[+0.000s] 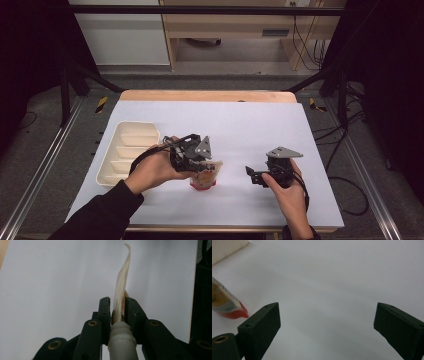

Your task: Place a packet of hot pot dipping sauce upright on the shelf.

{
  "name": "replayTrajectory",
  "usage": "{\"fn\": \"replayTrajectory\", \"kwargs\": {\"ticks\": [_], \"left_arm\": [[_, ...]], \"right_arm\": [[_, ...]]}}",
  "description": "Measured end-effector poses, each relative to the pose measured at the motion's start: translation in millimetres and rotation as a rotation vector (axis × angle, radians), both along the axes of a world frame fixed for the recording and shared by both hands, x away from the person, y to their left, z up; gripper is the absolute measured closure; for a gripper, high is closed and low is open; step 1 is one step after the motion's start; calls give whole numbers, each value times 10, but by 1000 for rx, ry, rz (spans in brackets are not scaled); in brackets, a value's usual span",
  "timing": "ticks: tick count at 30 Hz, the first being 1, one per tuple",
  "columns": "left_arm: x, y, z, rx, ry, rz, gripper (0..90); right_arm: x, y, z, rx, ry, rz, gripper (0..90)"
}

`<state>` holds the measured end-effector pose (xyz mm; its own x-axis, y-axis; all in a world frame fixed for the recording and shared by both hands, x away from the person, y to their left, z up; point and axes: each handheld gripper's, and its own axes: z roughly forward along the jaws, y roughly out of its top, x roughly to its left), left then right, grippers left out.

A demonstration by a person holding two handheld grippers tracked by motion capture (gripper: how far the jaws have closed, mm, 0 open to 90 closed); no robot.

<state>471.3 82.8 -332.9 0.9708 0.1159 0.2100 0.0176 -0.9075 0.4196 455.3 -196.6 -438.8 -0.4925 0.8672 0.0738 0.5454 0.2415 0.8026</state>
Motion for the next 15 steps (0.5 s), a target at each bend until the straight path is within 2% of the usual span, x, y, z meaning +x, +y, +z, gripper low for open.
{"fn": "replayTrajectory", "kwargs": {"ticks": [4,9,12,15], "left_arm": [[12,9,75,19,1,-4,757],[-34,63,232,71,-29,-35,758],[-48,112,334,74,-31,-46,758],[-69,171,454,80,-48,-52,757]], "right_arm": [[-18,7,14,-7,-6,7,76],[-22,25,20,-5,-11,10,76],[-19,40,11,-9,-2,7,76],[-29,62,27,-11,-12,12,75]]}}
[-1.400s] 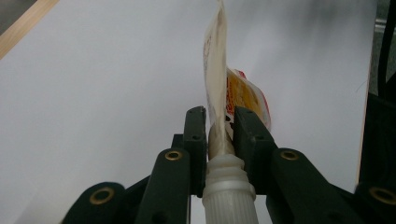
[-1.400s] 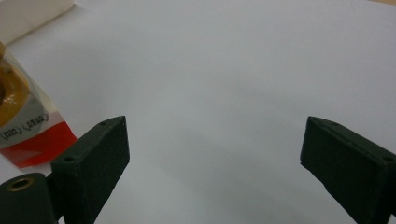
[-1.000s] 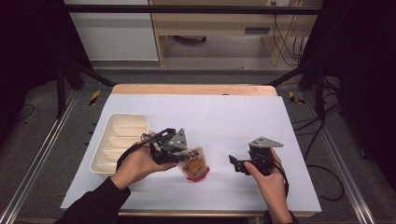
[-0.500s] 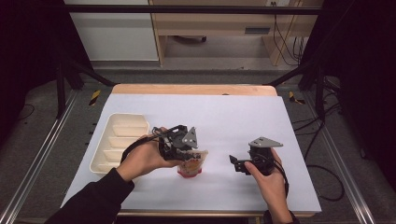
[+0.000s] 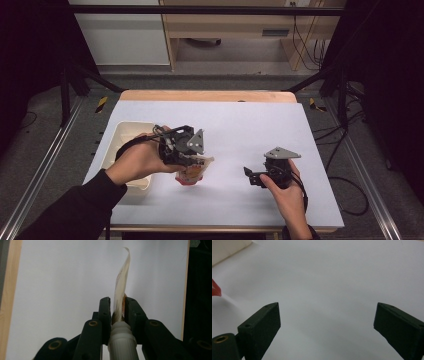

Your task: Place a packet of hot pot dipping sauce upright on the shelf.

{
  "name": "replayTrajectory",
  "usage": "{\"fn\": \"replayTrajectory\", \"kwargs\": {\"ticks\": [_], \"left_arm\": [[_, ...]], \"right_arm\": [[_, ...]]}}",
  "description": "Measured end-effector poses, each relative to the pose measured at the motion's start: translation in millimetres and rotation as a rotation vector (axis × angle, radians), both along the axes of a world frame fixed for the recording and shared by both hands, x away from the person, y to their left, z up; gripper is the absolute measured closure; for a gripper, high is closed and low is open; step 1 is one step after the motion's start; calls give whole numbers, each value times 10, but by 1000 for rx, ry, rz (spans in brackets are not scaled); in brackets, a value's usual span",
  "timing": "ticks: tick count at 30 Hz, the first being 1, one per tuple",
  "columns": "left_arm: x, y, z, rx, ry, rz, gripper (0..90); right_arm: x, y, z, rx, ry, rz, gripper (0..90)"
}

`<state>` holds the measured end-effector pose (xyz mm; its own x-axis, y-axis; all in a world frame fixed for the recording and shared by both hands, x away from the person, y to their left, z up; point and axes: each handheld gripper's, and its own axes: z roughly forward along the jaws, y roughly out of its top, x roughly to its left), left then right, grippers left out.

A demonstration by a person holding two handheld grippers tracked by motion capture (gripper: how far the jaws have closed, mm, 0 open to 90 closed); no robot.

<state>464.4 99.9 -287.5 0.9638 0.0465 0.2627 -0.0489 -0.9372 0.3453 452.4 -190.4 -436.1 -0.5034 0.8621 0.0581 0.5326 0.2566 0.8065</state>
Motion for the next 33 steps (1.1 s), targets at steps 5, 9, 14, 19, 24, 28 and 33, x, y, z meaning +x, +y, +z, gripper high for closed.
{"fn": "replayTrajectory", "kwargs": {"ticks": [5,9,14,19,24,28,33], "left_arm": [[-51,137,163,-4,-18,3,758],[-75,265,254,-6,-33,17,757],[-82,436,343,1,-35,34,758],[-81,577,436,-18,-44,49,757],[-73,697,491,-28,-45,57,757],[-53,788,510,-30,-41,65,757],[-11,891,530,-38,-39,83,758]], "right_arm": [[-2,20,-9,-6,6,0,74],[5,0,-12,-4,4,-1,74],[-6,1,-5,-7,0,-13,76],[-11,59,-4,-16,-3,5,70],[-13,74,-11,-23,1,25,62],[-8,68,-22,-27,2,26,60],[-3,52,-21,-22,1,23,62]]}}
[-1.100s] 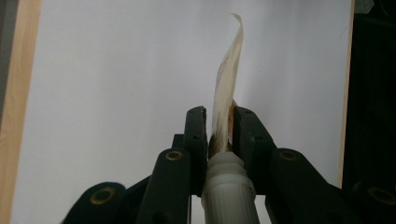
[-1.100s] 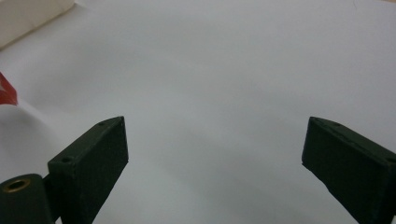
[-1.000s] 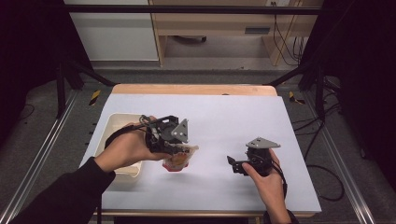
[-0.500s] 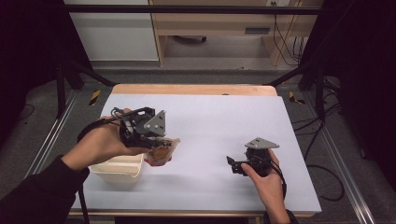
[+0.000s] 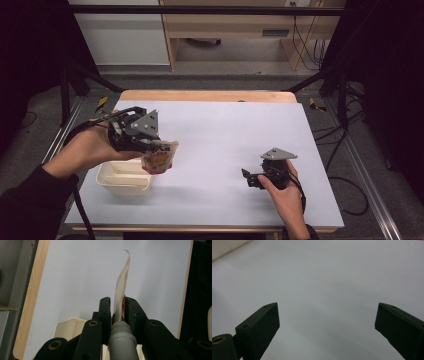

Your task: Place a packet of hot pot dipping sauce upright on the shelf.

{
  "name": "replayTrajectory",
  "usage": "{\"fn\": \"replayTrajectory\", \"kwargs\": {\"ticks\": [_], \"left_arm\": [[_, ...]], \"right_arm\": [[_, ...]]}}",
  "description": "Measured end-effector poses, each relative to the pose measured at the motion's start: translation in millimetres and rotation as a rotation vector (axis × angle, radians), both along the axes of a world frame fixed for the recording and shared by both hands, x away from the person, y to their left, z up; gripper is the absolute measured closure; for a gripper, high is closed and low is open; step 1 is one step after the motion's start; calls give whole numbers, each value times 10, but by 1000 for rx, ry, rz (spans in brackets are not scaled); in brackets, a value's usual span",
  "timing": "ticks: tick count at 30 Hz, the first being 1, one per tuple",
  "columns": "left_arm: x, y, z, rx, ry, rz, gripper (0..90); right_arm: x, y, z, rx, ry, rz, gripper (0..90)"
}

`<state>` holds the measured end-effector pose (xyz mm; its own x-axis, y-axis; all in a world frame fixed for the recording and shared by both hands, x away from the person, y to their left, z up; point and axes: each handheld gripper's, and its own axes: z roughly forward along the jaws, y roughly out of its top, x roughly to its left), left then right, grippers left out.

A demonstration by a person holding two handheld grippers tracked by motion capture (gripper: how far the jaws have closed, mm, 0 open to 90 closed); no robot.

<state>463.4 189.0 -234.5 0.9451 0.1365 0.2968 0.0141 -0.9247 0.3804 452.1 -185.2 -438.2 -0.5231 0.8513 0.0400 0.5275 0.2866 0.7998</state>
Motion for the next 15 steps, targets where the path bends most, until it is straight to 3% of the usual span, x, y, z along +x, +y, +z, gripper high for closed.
{"fn": "replayTrajectory", "kwargs": {"ticks": [10,15], "left_arm": [[22,151,15,-5,0,22,758],[44,248,40,-31,-1,40,758]], "right_arm": [[3,-11,7,2,-11,-19,74],[9,-31,4,1,-10,-23,74]]}}
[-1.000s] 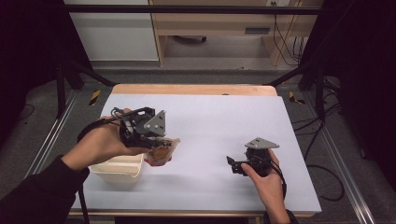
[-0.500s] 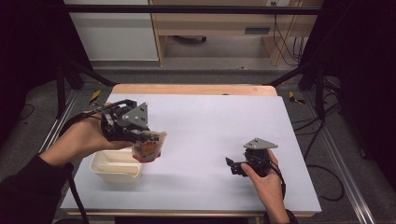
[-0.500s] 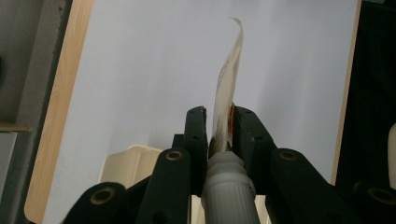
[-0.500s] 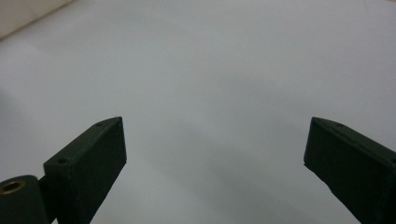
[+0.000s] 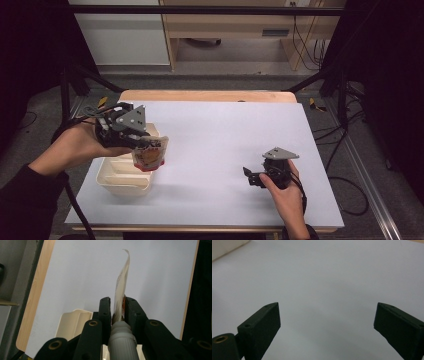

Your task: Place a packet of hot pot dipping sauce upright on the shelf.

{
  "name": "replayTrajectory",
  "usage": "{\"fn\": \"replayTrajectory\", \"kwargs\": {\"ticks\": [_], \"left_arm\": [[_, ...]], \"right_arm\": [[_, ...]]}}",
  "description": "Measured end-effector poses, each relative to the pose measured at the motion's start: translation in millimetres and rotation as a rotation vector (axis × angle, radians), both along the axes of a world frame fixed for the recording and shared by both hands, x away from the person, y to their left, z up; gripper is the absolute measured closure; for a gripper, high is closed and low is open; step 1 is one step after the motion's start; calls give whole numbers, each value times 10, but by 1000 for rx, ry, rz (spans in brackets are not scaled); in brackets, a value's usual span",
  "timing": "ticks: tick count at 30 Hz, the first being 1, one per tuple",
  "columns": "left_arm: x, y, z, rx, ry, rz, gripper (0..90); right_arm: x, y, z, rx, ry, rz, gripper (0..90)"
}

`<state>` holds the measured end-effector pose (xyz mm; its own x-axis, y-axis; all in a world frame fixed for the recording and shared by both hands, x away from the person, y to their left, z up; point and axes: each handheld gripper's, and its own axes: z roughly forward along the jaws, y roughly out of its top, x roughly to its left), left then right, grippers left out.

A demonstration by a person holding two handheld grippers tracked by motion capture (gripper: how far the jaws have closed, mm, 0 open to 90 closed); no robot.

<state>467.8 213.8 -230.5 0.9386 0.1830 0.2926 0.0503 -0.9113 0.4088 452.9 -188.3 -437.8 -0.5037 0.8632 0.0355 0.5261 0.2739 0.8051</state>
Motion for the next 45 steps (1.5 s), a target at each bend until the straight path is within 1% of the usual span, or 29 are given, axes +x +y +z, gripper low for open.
{"fn": "replayTrajectory", "kwargs": {"ticks": [4,5,8,15,17,22,25,26,30,35,37,39,42,45], "left_arm": [[21,80,2,-5,2,17,757],[25,95,5,2,2,21,758],[32,153,-2,4,2,32,758],[37,259,15,-9,-8,54,758],[43,284,6,-1,-7,57,758],[65,323,-37,23,-4,59,758],[65,348,-55,27,-4,50,758],[67,355,-61,21,-4,50,758],[75,397,-79,26,2,47,758],[78,430,-146,38,10,46,758],[84,437,-186,63,13,39,758],[94,451,-228,78,15,39,758],[107,486,-277,68,25,46,758],[115,511,-309,67,30,47,757]], "right_arm": [[3,4,-5,-4,5,2,74],[3,8,-6,-2,5,3,74],[3,9,-8,-3,8,2,75],[4,4,-11,0,12,-3,77],[8,3,-13,-1,11,-1,77],[6,0,-11,1,10,1,78],[9,-1,-14,5,14,3,79],[11,0,-17,8,16,2,80],[12,-7,-18,14,15,2,80],[14,-5,-22,12,20,0,80],[13,-4,-22,12,21,0,80],[14,-2,-24,12,22,-2,80],[15,-5,-25,12,22,-3,81],[19,-8,-29,10,23,-3,81]]}}
